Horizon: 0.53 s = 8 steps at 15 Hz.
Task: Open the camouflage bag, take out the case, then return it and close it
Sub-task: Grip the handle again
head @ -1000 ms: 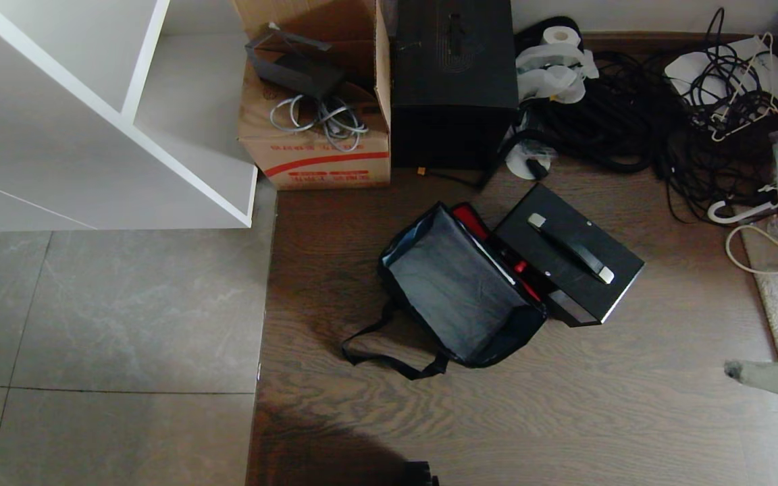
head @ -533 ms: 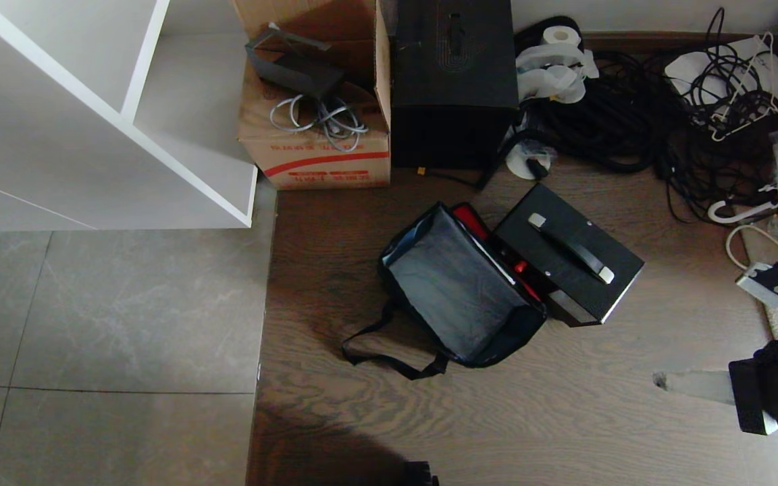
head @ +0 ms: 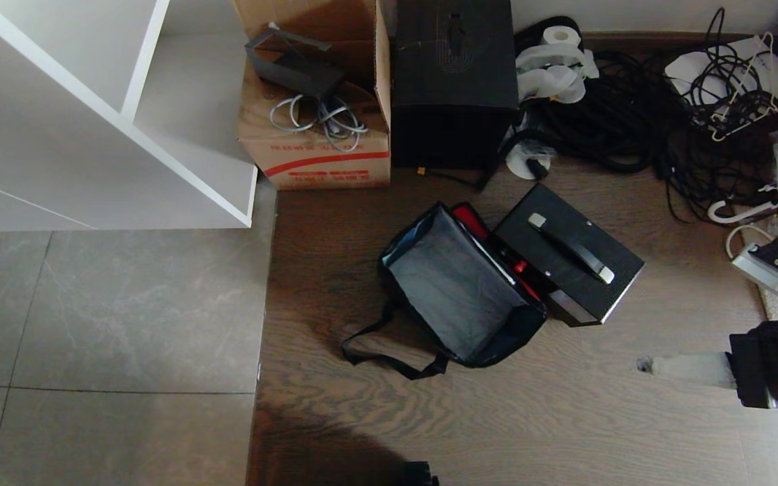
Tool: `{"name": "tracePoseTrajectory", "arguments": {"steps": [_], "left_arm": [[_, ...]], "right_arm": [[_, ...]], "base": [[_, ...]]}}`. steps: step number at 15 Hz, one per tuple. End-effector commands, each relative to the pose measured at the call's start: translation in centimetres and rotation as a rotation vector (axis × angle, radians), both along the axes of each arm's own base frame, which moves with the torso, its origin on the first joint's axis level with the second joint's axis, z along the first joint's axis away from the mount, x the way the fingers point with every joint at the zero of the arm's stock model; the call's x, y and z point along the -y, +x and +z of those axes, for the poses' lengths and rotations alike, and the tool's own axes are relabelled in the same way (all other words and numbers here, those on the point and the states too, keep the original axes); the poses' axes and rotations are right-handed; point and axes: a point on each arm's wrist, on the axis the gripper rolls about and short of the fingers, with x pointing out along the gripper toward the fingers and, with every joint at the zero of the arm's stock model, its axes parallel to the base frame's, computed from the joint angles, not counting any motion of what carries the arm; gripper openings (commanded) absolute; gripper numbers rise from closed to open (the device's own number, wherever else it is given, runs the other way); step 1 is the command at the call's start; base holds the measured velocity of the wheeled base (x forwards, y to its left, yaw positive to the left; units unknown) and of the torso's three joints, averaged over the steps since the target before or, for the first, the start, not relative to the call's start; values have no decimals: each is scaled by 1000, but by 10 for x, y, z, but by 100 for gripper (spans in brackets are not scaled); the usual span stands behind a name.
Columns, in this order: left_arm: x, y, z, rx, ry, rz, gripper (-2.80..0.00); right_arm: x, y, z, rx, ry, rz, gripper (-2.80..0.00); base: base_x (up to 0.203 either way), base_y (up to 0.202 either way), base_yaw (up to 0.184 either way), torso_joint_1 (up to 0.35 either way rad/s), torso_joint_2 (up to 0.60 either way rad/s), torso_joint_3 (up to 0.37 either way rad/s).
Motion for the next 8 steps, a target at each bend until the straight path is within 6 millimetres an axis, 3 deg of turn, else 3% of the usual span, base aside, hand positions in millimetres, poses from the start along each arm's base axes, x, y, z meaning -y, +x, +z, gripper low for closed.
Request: {"name": "tracePoseTrajectory", "arguments": {"steps": [1,8], "left_arm": [[0,1,-2,-8,-1,0,-280],[0,1,-2,-8,-1,1,-280]], "right_arm": [[0,-2,4,19,4,4,-280],[-3,7,6,25,1,23,-280]], "base": [[0,0,0,0,0,0],[0,0,0,0,0,0]]}}
